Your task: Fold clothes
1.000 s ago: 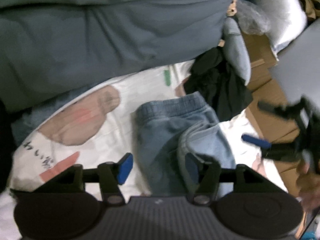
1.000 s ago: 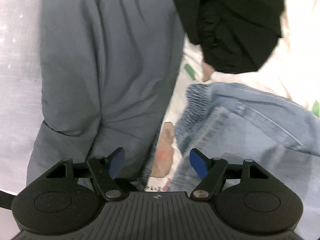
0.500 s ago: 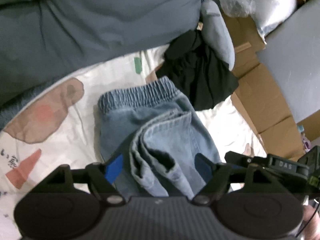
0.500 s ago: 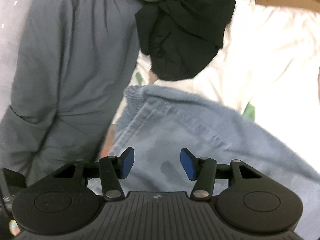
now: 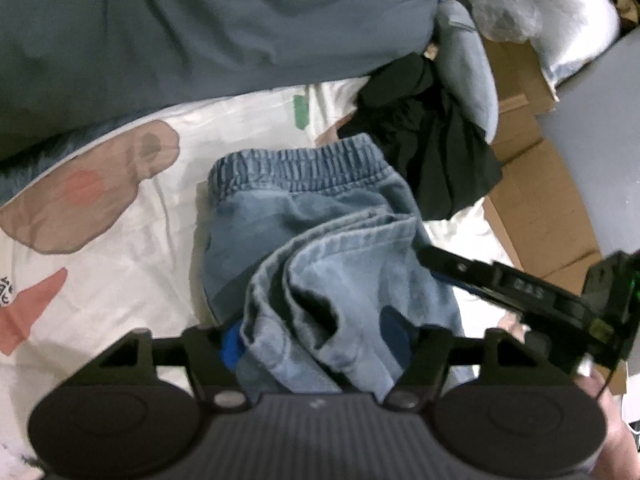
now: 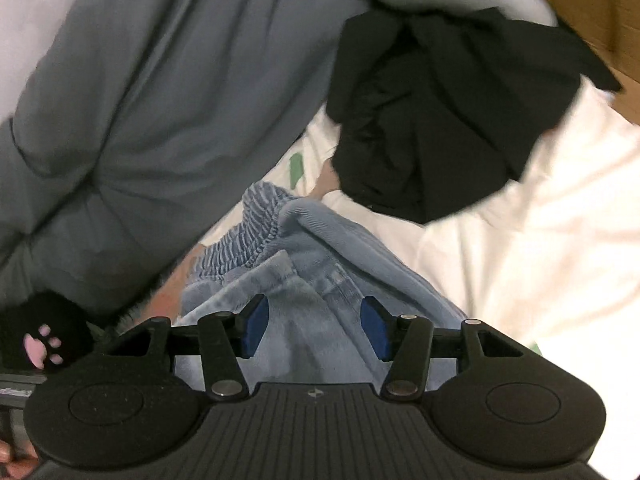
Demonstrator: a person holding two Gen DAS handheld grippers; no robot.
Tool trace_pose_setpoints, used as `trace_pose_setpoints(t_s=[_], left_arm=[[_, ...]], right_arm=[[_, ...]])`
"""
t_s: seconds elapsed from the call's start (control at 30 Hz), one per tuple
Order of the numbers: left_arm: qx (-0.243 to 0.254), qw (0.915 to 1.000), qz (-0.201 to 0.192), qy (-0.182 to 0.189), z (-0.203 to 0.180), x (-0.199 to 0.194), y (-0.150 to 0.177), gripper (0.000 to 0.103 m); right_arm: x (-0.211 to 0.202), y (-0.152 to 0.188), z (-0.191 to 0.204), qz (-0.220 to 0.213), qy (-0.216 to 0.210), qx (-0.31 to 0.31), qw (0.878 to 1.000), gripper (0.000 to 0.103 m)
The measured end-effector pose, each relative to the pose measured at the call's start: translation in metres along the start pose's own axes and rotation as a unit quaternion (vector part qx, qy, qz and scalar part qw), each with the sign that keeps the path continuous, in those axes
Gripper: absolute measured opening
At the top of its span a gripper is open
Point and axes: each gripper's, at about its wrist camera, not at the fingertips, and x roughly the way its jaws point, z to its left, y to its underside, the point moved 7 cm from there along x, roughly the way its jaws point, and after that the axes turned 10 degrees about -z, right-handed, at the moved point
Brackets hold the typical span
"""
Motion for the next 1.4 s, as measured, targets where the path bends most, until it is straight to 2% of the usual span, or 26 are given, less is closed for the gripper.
trace_pose_setpoints(t_s=[0.13,0.2,0.3,0.37,0.47,0.53,0.6,0.7,1.0,1.13,1.27,1.4], left_arm=[[0.005,0.9999,0.012,-0.005,0.007,0.004,0.002,0.068],[0.009,0.9998,0.015,-0.005,0.011,0.006,0.004,0.067],[0.003,0.9996,0.025,-0.008,0.020,0.010,0.008,0.058],[0.004,0.9994,0.032,-0.008,0.025,0.012,0.011,0.037],[0.008,0.9994,0.034,-0.007,0.031,0.012,0.010,0.023],[0.011,0.9995,0.031,0.000,0.031,0.009,0.007,0.021],[0.026,0.9994,0.024,0.006,0.026,0.005,0.003,0.020],[0.046,0.9987,0.015,0.013,0.017,-0.001,-0.003,0.019],[0.053,0.9971,-0.002,0.054,-0.005,-0.014,-0.024,0.017],[0.078,0.9946,-0.018,0.066,-0.017,-0.007,-0.041,0.017],[0.077,0.9949,-0.012,0.065,-0.017,0.012,-0.054,0.017],[0.084,0.9945,-0.011,0.062,-0.011,0.025,-0.062,0.017]], right_arm=[[0.025,0.000,0.013,0.014,-0.010,-0.061,0.998,0.045],[0.033,0.001,0.018,0.019,-0.012,-0.083,0.996,0.045],[0.041,0.000,0.025,0.017,-0.033,-0.087,0.995,0.045],[0.047,0.000,0.031,0.022,-0.046,-0.089,0.995,0.045],[0.060,0.003,0.033,0.040,-0.042,-0.100,0.993,0.044],[0.063,0.004,0.034,0.047,-0.045,-0.096,0.993,0.030],[0.060,0.004,0.034,0.047,-0.048,-0.098,0.993,0.022],[0.050,0.001,0.037,0.043,-0.042,-0.106,0.993,0.016],[0.003,-0.038,0.040,-0.006,-0.013,-0.103,0.995,0.015],[-0.010,-0.059,0.038,-0.031,0.013,-0.104,0.994,0.015],[-0.008,-0.071,0.035,-0.035,0.036,-0.106,0.993,0.015],[0.006,-0.074,0.032,-0.028,0.041,-0.101,0.994,0.015]])
